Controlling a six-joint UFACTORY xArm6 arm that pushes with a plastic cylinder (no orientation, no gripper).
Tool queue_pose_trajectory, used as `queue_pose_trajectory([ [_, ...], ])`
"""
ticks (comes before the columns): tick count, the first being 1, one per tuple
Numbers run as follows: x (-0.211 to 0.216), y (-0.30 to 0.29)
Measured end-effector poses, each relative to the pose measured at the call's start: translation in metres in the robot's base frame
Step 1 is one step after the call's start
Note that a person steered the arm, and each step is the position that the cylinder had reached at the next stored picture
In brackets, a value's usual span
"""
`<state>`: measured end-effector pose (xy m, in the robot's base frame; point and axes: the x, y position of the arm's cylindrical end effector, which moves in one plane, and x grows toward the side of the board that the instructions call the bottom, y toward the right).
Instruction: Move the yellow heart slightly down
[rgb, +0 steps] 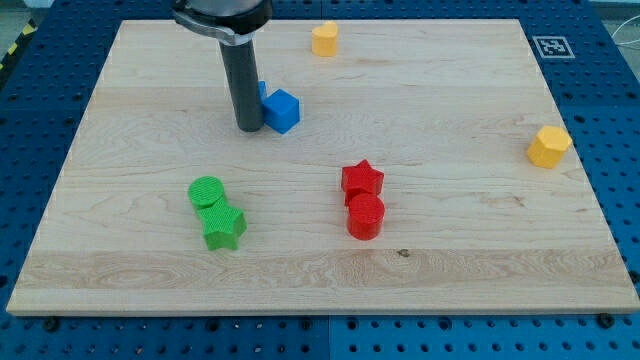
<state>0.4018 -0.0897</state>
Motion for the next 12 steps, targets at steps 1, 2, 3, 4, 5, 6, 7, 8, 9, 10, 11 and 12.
queue_pose_trajectory([
  [1, 0.023, -0.024],
  [2, 0.031, -0.085],
  [3, -0.004, -0.147],
  [4, -0.063, -0.19],
  [5, -0.123, -0.206],
  [6, -0.18, -0.182],
  [7, -0.209, -0.129],
  [8, -0.21, -0.09],
  [9, -0.209, -0.017],
  [10, -0.209, 0.055],
  [11, -0.201, 0.121],
  [12, -0.164, 0.149],
])
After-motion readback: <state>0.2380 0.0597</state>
